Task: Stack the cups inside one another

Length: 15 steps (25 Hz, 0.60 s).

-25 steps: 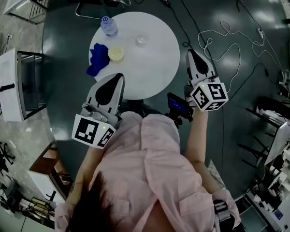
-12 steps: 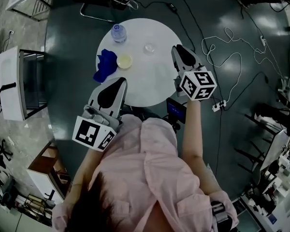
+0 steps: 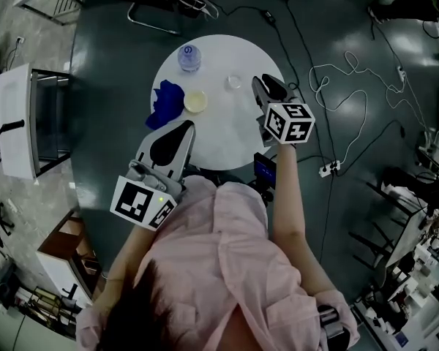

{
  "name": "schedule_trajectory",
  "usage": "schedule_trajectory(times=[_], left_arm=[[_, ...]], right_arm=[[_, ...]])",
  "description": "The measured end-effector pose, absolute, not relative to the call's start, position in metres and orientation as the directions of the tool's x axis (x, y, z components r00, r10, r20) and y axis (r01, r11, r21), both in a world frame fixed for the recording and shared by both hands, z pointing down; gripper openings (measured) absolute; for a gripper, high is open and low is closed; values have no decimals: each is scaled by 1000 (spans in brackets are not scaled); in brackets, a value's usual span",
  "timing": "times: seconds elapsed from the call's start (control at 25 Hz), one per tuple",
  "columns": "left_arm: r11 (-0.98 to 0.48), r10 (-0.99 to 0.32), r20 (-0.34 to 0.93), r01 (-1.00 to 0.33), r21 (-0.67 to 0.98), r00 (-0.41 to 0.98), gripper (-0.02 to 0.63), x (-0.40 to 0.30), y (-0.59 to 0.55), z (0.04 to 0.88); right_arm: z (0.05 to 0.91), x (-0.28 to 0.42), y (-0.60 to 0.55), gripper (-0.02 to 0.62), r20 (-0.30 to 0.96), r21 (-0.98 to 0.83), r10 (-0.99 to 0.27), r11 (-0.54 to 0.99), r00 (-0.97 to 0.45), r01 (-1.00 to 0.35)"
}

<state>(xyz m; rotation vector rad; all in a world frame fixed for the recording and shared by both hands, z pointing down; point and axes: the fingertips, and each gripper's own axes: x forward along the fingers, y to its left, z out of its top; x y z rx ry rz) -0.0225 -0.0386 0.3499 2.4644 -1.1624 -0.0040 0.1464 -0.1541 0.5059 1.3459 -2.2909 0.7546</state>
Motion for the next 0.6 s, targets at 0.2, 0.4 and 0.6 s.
schedule_trajectory(times=[0.2, 0.4, 0.6], left_arm=[[-558, -739, 181, -740, 376, 649, 15, -25, -48, 354], [-538, -745, 199, -750, 385, 637, 14, -29, -56, 357], [-516, -753, 216, -761, 394, 622, 15, -34, -66, 362]], right_arm=[[543, 144, -162, 97, 642, -271, -622, 362, -447, -892], [576, 144, -169, 104, 706, -292, -561, 325, -432, -899], [608, 148, -175, 121, 760, -317, -493, 286, -423, -904]])
